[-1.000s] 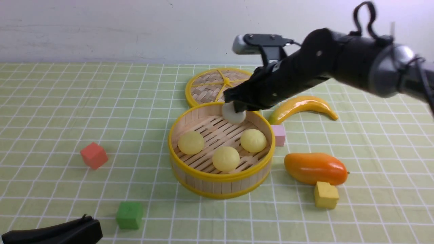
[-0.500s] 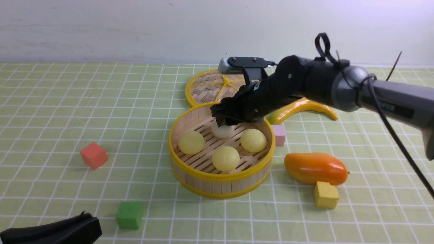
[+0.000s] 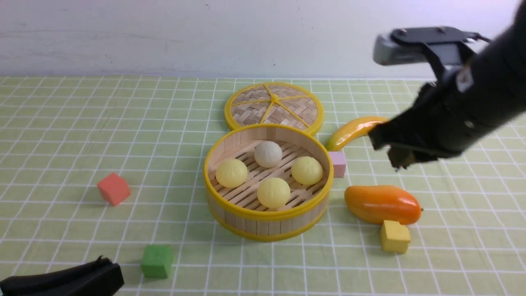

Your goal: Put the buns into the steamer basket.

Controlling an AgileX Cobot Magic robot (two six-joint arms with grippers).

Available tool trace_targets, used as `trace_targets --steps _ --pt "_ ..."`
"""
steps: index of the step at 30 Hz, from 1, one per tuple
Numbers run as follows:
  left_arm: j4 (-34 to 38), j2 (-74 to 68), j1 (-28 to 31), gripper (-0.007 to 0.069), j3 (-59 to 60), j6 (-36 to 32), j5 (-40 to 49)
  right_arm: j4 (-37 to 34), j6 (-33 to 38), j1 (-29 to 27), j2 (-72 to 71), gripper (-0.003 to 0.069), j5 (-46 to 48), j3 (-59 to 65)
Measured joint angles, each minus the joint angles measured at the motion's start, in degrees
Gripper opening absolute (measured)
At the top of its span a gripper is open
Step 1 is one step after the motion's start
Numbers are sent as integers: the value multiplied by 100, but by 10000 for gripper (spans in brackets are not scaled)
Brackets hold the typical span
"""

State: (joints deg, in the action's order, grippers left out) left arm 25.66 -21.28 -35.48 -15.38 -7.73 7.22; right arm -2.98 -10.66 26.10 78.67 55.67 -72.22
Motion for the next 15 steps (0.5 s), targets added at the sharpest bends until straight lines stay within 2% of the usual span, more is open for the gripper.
trace_targets --steps 5,15 --pt "0 0 0 92 0 6 0 72 -113 14 -1381 -3 -36 1149" --pt "0 0 0 105 0 6 0 80 -125 14 -3110 -1 946 1669"
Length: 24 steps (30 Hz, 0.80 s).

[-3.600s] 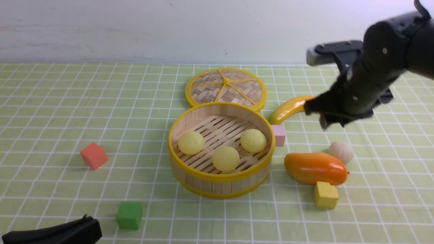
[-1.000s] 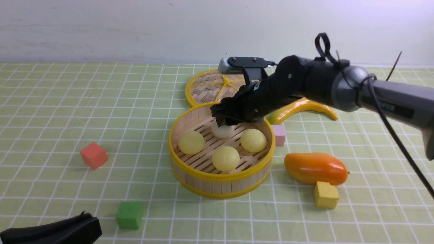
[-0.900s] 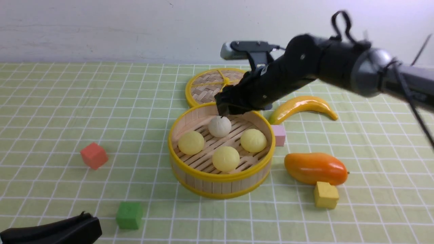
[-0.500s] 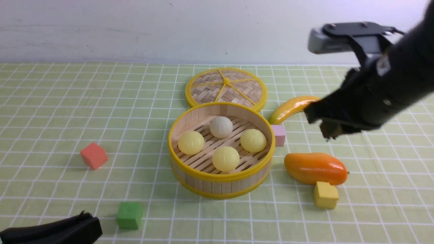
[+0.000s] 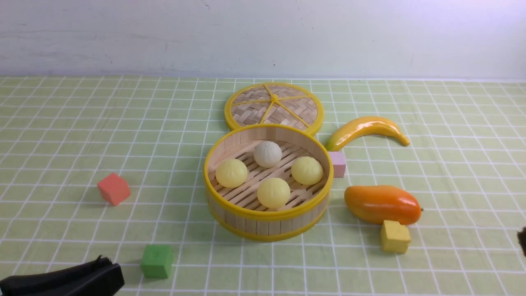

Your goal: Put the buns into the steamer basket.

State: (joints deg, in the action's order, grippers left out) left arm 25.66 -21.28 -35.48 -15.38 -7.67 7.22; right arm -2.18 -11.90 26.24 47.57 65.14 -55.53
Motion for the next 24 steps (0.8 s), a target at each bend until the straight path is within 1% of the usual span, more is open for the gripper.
trace_targets --steps 2,5,8,9,11,13,14,15,18,20,24 --pt "0 0 0 108 0 0 0 129 83 -15 -309 -1 85 47" --pt "0 0 0 110 0 0 0 218 367 -255 -748 0 -174 321" --pt "0 0 0 112 0 0 0 46 921 -946 -1726 -1 -1413 1294" --pt "0 0 0 112 0 0 0 -128 1141 -1264 -2234 -1 -2125 1942" --pt "0 0 0 112 0 0 0 -372 1331 -1624 -2903 -1 -3007 2961" --pt "0 0 0 112 0 0 0 -450 1423 -1909 -3565 -1 -3673 3852" --pt "0 0 0 112 0 0 0 -451 1432 -1960 -3708 -1 -3782 3943" --pt "0 0 0 113 0 0 0 -465 1453 -2076 -4117 -1 -4019 4530" --pt "0 0 0 116 0 0 -7 -342 1466 -2166 -4749 -1 -4260 5408" --pt "0 6 0 119 0 0 8 -284 1466 -2166 -4811 -1 -4273 5622" --pt "0 6 0 125 0 0 27 -283 1466 -2166 -4809 -1 -4292 5654"
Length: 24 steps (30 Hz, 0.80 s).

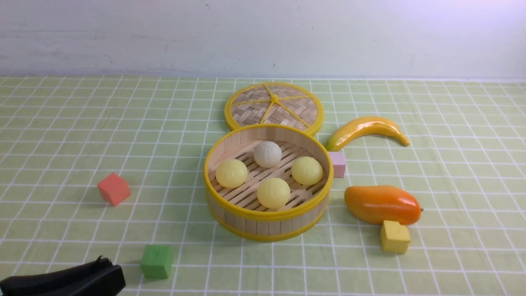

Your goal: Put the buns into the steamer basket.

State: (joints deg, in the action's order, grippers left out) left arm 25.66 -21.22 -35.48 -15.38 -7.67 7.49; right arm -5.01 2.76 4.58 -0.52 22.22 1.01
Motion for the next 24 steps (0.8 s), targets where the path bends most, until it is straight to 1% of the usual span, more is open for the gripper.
trace_targets --steps 19,22,24 --pt "0 0 0 144 0 0 128 0 0 0 -3 22 0 0" --pt "-14 0 0 144 6 0 -8 0 0 0 -7 24 0 0" --pt "-70 0 15 144 104 0 -574 0 0 0 -7 27 0 0"
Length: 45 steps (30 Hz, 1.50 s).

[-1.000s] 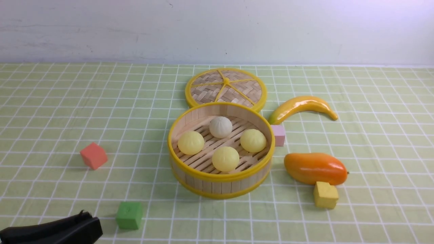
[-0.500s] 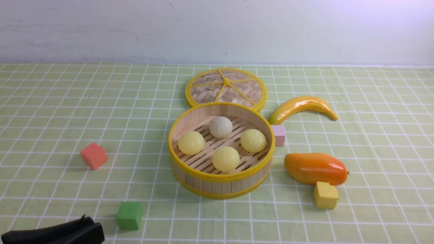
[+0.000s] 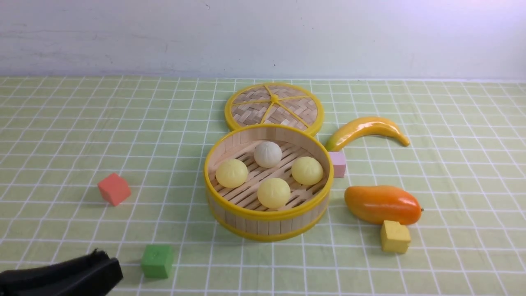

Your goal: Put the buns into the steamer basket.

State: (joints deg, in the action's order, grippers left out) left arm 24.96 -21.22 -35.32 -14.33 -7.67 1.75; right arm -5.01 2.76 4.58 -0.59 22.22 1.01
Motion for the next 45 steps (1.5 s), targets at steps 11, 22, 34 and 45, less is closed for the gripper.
trace_targets --steps 11,22,34,45 --pt "-1138 1389 2178 -13 1161 698 -654 0 0 0 0 39 0 0" --pt "-2157 2179 3045 -13 1611 2536 1959 0 0 0 0 53 0 0" --pt "-2157 2179 3045 -13 1611 2580 1942 0 0 0 0 69 0 0" --pt "-2157 2179 3045 -13 1611 2585 1942 0 0 0 0 86 0 0"
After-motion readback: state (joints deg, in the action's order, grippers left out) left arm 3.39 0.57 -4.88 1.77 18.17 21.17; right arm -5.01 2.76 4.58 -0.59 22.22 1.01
